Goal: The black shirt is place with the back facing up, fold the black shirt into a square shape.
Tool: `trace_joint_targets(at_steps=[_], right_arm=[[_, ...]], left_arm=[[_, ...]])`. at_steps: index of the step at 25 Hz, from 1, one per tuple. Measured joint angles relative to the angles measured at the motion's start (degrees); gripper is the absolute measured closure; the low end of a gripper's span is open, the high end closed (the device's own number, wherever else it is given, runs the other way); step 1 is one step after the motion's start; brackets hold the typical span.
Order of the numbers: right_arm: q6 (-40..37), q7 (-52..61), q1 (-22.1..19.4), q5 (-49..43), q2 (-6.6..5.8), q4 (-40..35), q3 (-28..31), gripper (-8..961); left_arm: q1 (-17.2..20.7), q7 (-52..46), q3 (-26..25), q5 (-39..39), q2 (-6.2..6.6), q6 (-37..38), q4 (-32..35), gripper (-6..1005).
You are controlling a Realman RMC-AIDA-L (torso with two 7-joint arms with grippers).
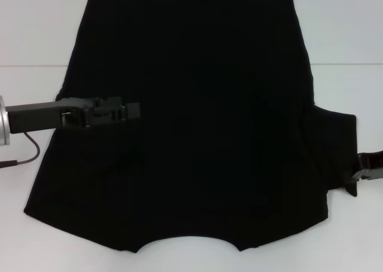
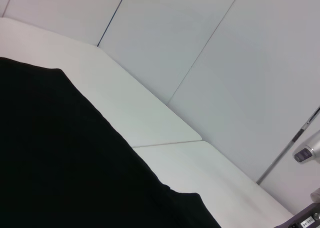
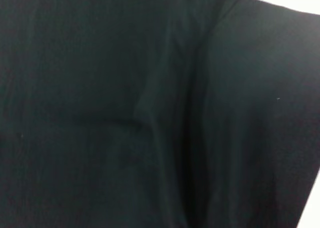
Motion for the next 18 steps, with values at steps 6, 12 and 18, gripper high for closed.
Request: trace_joint_targets(at_steps=[6, 12, 18], right_arm=[[2.35, 0.75, -2.19, 0.37, -1.05, -3.24, 2.54, 909], [3.03, -0.03, -2.65, 2.28, -1.52, -5.48, 7.17, 940], [4.34, -0.05, -1.74, 4.01, -1.15, -6.48, 7.44, 938]], left_arm=[[0.8, 0.0, -0.33, -1.47, 0.0, 0.37, 0.02, 209], [1.92, 0.0, -0.4, -3.38, 0.04, 0.64, 0.03, 208], [1.99, -0.07, -1.04, -3.72, 0.04, 1.2, -0.07, 209]])
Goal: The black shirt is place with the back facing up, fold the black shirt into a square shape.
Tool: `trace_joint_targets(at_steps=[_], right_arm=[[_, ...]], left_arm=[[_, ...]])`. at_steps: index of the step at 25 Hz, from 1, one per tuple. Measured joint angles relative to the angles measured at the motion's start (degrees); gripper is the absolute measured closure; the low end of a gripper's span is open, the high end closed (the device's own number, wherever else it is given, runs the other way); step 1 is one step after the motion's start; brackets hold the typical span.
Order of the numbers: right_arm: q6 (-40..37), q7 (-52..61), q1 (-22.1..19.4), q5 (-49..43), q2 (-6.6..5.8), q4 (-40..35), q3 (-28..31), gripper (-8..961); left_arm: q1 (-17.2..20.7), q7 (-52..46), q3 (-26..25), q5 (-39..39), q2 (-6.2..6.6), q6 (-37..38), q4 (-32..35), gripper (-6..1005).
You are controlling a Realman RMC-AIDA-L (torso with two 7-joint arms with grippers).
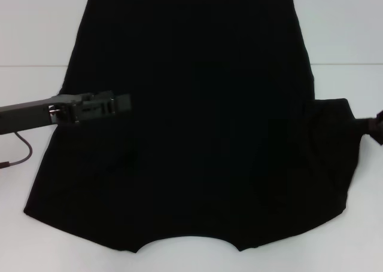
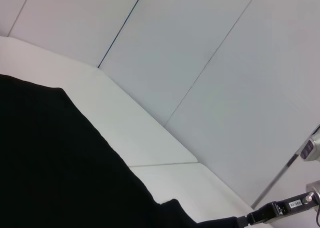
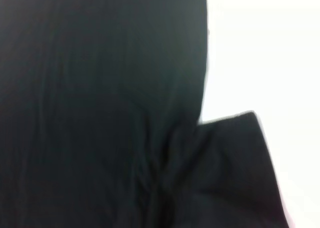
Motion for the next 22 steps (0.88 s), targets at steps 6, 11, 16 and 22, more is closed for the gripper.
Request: trace_joint_targets(at_steps=[6, 11, 16, 22], right_arm=[[-0.08, 0.37, 0.02, 2.7, 0.69, -3.69, 0.03, 938], [-1.23, 0.24, 0.51, 3.37, 1.7, -5.99, -0.64, 938], [-3.57, -1.65, 0.9, 3.46, 2.9, -8.62, -4.16, 937], [-3.9, -3.34, 0.9, 3.19, 4.65, -13.09, -11.31, 937]], left_arm=[[0.06, -0.02, -2.05, 0.0, 0.05, 0.58, -0.01, 208], [0.08, -0.02, -2.41, -0.45, 0.05, 0.78, -0.07, 208], [0.17, -0.02, -2.42, -0.88, 0.06, 0.8, -0.28, 208], [0.17, -0.02, -2.43, -1.29, 0.1, 0.79, -0.28, 208]])
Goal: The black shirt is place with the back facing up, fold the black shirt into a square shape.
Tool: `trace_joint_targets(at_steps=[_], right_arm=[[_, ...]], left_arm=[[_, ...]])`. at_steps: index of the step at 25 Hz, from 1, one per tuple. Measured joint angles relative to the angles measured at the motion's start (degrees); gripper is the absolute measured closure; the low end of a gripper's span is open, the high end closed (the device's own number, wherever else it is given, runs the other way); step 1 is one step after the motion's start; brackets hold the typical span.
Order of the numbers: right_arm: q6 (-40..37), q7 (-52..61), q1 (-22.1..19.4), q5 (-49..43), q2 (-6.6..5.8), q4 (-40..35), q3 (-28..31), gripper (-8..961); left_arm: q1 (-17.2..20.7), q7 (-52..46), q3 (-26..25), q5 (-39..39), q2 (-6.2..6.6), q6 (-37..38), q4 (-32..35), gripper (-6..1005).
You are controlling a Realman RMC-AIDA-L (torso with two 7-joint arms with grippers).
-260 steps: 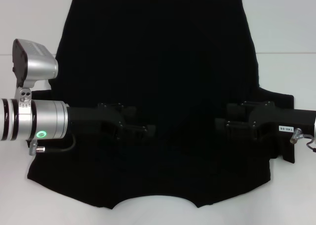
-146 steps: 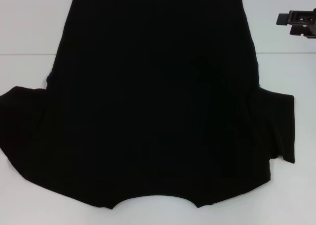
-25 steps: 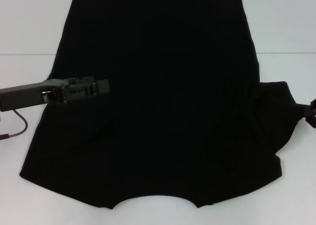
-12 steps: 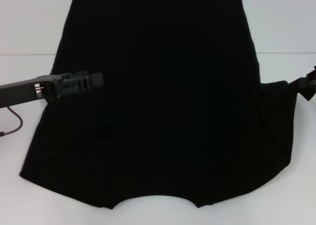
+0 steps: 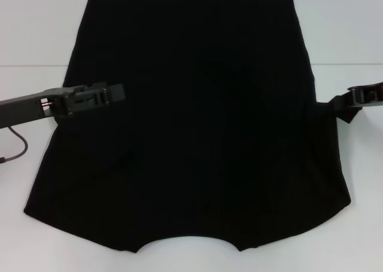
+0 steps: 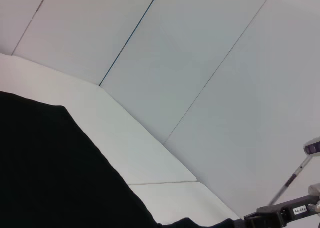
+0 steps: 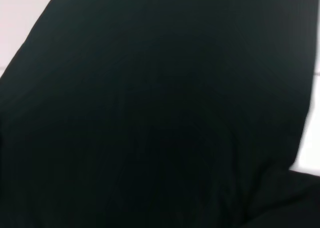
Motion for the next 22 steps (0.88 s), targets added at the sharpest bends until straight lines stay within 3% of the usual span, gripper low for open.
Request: trace_joint_targets(at_steps=[5, 12, 22], right_arm=[[2.75, -2.57, 1.88, -0.13, 0.89, 0.22, -7.4, 937], [7.28, -12.11, 3.4, -2.73, 3.92, 0.62, -21.55, 918], [9.25, -13.43, 3.71, -3.22, 3.65, 1.42, -22.73, 868]], left_arm=[[0.1, 0.01, 0.0, -0.03, -0.15, -0.07, -0.06, 208], [0.87, 0.14, -1.93, -0.59, -0.07, -0.18, -0.1, 208], [1.84, 0.43, -4.46, -1.03, 0.19, -0.47, -0.41, 209]])
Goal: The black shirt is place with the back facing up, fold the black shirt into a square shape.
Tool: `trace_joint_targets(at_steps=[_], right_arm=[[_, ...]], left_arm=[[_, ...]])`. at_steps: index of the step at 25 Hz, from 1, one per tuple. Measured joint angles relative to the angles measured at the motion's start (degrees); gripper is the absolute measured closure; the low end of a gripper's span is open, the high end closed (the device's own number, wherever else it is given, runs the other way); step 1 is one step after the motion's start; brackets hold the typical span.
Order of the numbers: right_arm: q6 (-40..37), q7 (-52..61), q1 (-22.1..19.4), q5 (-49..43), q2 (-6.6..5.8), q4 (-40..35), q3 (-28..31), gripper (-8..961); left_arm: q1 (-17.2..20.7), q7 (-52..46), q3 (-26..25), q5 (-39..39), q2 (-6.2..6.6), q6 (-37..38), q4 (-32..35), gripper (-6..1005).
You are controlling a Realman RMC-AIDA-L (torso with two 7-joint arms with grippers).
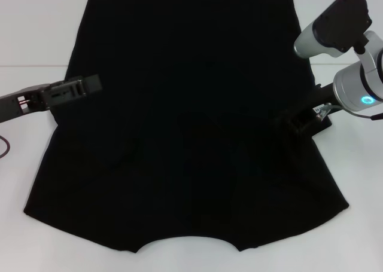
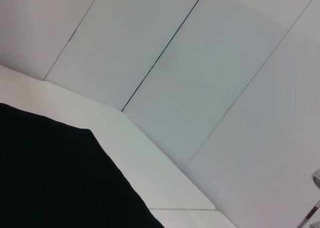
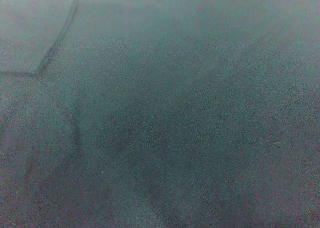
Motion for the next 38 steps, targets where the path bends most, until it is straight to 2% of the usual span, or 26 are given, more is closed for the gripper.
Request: trace_joint_targets(at_steps=[6, 10, 14, 17, 19, 21, 22, 24, 26, 28, 33, 35, 38], right_arm=[[0.98, 1.58, 2.42, -4.3, 0.11, 3.32, -0.08, 838], [2.85, 5.2, 1.82, -4.92, 0.07, 2.45, 2.41, 678], [0.03, 8.64, 1.33, -3.49, -1.18, 1.44, 13.06, 497], [-5.65, 11.58, 1.49, -1.43, -3.62, 1.94, 22.34, 365], [-9.95, 12.52, 1.51, 1.94, -6.26, 3.88, 26.76, 289], [-13.56, 12.73, 1.36, 6.59, -9.33, 7.09, 29.27, 289], [-14.76, 12.67, 1.23, 8.79, -10.48, 8.7, 30.14, 289], [-16.45, 12.28, 0.78, 13.45, -12.51, 11.86, 31.58, 289], [-17.33, 11.75, 0.04, 17.13, -13.61, 13.71, 32.31, 288], [-17.88, 11.25, -1.05, 19.92, -13.98, 14.21, 32.36, 288], [-17.95, 10.63, -1.57, 20.23, -13.71, 14.57, 32.24, 305], [-17.96, 10.34, -1.69, 20.24, -13.61, 14.59, 32.37, 317], [-17.96, 10.33, -1.8, 20.32, -13.6, 14.62, 32.45, 317]], left_arm=[[-0.03, 0.01, -0.02, -0.46, 0.11, 0.22, -0.37, 209], [0.19, -0.39, -0.02, -0.5, -0.01, 0.49, -0.39, 209], [0.63, -4.49, -0.02, -0.61, 0.13, 0.91, -0.25, 209], [0.82, -12.53, 0.04, 3.61, 1.15, 3.12, 0.97, 209], [0.91, -18.61, -0.02, 9.38, 1.86, 5.58, 2.78, 209], [0.93, -24.02, -0.1, 15.68, 2.27, 7.47, 4.4, 209], [0.97, -26.25, -0.28, 18.88, 2.4, 8.24, 5.03, 209], [1.01, -28.92, -0.86, 23.65, 2.53, 9.26, 5.84, 223], [1.16, -30.16, -1.64, 26.33, 2.54, 9.42, 6.12, 236], [1.34, -31.24, -1.9, 27.83, 2.54, 8.91, 6.13, 250], [1.27, -33.85, -1.78, 33.02, 2.46, 4.39, 6.17, 284], [1.18, -34.36, -1.9, 34.57, 2.47, 2.71, 6.1, 499], [1.31, -34.8, -1.95, 35.08, 2.48, 0.84, 6.02, 522]])
